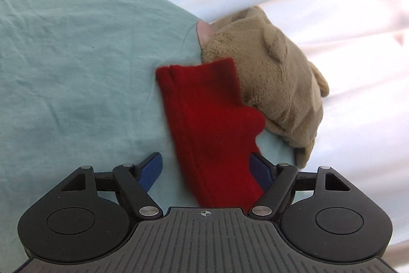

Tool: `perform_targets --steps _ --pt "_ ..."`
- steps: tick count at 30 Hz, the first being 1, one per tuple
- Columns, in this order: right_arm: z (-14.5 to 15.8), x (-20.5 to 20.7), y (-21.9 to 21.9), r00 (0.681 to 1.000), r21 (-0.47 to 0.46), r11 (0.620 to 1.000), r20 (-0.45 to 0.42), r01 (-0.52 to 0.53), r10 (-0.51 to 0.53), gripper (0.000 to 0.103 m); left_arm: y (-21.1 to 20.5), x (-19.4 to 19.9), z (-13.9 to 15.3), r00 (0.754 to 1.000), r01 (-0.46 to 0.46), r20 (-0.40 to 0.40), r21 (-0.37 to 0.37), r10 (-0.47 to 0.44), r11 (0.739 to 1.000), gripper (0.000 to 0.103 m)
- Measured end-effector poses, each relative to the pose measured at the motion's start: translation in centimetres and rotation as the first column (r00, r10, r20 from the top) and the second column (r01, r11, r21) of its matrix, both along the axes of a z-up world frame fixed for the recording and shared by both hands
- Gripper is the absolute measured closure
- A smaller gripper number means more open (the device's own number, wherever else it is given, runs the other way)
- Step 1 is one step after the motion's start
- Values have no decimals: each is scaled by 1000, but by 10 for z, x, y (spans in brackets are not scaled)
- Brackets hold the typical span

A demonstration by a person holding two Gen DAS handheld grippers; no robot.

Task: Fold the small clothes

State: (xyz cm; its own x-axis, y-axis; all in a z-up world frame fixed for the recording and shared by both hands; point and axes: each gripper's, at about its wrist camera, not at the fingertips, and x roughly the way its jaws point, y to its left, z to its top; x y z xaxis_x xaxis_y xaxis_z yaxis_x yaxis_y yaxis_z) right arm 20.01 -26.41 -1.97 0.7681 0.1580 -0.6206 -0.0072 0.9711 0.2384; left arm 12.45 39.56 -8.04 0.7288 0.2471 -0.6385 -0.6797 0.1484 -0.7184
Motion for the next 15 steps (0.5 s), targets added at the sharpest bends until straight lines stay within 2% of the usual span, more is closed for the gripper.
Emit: perform_targets --steps 2,3,6,8,9,10,11,12,15 --pt "3 -1 5 1000 -12 1000 0 -7 7 42 8 2 -3 1000 -23 6 -6 23 1000 31" --pt "5 -1 7 1000 -20 1000 1 -10 10 41 12 3 -4 1000 -22 15 -3 22 1000 31" --pt "8 -1 12 1000 -36 999 -1 -17 17 39 22 8 -11 998 -27 50 -26 28 999 45" --pt "9 0 14 1000 -39 999 -4 -20 20 39 29 9 -16 998 -34 60 -55 37 998 65" --pt "9 -1 16 1000 -40 999 -3 -20 20 39 33 8 -19 997 -43 60 -77 48 996 71" --pt "10 0 17 1000 -42 999 -2 -22 22 39 37 7 -21 997 -51 57 -97 56 994 85" --pt "11 -1 19 1000 -44 999 -1 -24 24 39 39 7 -22 997 -55 54 -111 62 992 90" --pt "12 -1 21 1000 -47 999 0 -27 27 39 38 4 -20 996 -57 61 -111 64 992 90" --pt "15 -2 24 999 -57 998 6 -34 34 39 25 7 9 998 1 58 29 -3 1000 91"
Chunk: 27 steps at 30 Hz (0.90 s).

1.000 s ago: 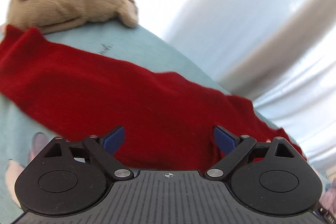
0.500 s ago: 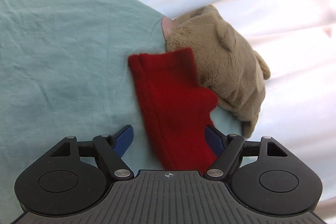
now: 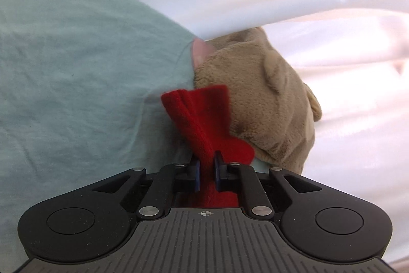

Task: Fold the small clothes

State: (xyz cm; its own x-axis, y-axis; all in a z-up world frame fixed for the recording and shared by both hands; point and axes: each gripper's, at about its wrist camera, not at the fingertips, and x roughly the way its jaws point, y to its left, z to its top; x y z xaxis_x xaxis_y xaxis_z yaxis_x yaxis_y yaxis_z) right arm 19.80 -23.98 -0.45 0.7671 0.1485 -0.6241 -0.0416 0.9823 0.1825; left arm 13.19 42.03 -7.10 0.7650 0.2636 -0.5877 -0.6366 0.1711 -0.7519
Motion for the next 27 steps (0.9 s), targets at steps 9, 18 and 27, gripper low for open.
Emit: perform_targets --steps 9,18,27 --pt "9 -5 4 999 25 1000 34 -1 0 39 -128 49 127 917 354 21 417 -398 837 92" --pt "14 -17 -9 998 56 998 55 8 -11 39 -343 108 100 578 750 -240 533 -780 392 58" --pt "11 2 -17 998 186 980 14 -65 64 39 -339 80 53 606 784 -446 476 -658 399 36"
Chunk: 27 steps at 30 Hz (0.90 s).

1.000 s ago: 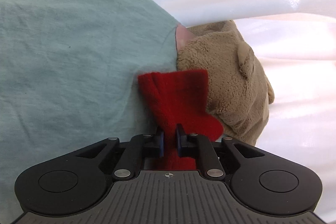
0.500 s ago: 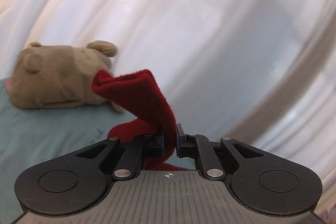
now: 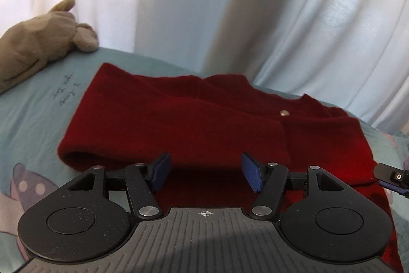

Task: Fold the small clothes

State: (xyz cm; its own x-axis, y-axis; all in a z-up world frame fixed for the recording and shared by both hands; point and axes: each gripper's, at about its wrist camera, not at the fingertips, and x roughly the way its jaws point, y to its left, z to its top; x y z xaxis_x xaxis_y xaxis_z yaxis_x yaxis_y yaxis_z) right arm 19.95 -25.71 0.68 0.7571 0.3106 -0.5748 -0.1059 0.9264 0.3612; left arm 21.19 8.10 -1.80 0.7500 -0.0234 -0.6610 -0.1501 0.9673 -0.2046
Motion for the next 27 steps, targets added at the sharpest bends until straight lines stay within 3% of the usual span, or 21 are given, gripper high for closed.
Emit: perform_targets --steps 7,11,15,16,17,19,23,27 --pt "-22 56 47 973 197 962 -90 -190 211 39 38 -20 -14 988 -128 -85 29 130 991 35" --pt "-50 93 70 940 308 931 -210 -197 268 40 44 -23 -20 980 -163 -109 20 165 986 35" --pt "-73 113 87 925 339 927 -279 -158 260 44 47 -20 -21 977 -185 -105 12 185 983 31" --pt "-72 115 91 929 340 927 -265 -160 258 58 47 -18 -22 977 -188 -103 19 189 982 29" --pt "-72 117 94 927 360 916 -253 -177 279 81 47 -17 -22 976 -191 -102 27 192 981 28" --pt "-72 120 96 910 423 886 -266 -187 319 90 50 -12 -24 972 -202 -112 49 207 978 29" --pt "-39 104 85 954 298 926 -112 -233 276 92 59 -9 -22 968 -222 -108 62 228 973 35" --pt "-6 88 50 982 153 970 28 -190 188 92 61 -1 -20 970 -218 -102 50 222 975 46"
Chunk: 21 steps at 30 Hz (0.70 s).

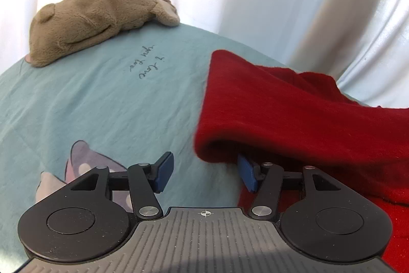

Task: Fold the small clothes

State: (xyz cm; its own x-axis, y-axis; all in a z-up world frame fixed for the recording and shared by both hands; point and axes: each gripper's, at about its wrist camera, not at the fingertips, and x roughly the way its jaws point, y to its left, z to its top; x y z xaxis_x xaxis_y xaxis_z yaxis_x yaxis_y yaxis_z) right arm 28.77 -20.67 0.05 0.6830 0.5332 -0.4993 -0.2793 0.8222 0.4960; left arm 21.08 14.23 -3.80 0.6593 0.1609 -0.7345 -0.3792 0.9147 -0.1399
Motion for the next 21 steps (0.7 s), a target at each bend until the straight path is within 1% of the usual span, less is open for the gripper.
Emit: perform_targets --steps 2,3,4,5,6,7,8,9,14,17,19,20,21 --pt "8 -3 -15 997 -101 994 62 49 -43 92 -5 6 -2 1000 20 -6 3 -20 1000 51" --pt "9 -2 -24 995 -132 988 69 74 -65 92 -8 9 -4 999 34 -15 4 -34 999 53" --pt "6 0 -33 994 -148 984 61 98 -90 90 -11 12 -6 999 46 -25 -1 -46 999 60" --pt "3 3 -42 993 -151 981 41 120 -115 87 -14 14 -8 998 58 -31 -6 -58 998 68" --pt "-2 5 -52 989 -144 979 10 144 -144 86 -16 15 -9 997 67 -33 -8 -67 998 68" --pt "-7 7 -61 985 -124 979 -27 163 -168 72 -18 15 -10 997 72 -33 -2 -72 997 68" --pt "-14 7 -70 982 -91 980 -62 175 -181 55 -20 16 -11 997 75 -35 6 -75 997 68" --pt "-20 7 -76 979 -58 982 -93 178 -183 50 -21 17 -11 996 77 -38 11 -76 997 68" --pt "-51 17 -76 964 12 987 -217 161 -154 49 -19 19 -11 997 71 -43 0 -71 997 68" --pt "-70 25 -82 951 116 980 -284 162 -124 49 -18 19 -12 997 70 -44 -2 -70 998 68" --pt "-76 29 -81 949 165 971 -291 174 -121 51 -19 19 -12 997 68 -45 -1 -68 998 69" --pt "-76 31 -80 949 175 969 -294 173 -116 65 -19 20 -12 997 67 -44 -2 -67 998 70" --pt "-76 32 -79 950 171 971 -293 166 -111 74 -19 20 -12 997 65 -44 -3 -65 998 70"
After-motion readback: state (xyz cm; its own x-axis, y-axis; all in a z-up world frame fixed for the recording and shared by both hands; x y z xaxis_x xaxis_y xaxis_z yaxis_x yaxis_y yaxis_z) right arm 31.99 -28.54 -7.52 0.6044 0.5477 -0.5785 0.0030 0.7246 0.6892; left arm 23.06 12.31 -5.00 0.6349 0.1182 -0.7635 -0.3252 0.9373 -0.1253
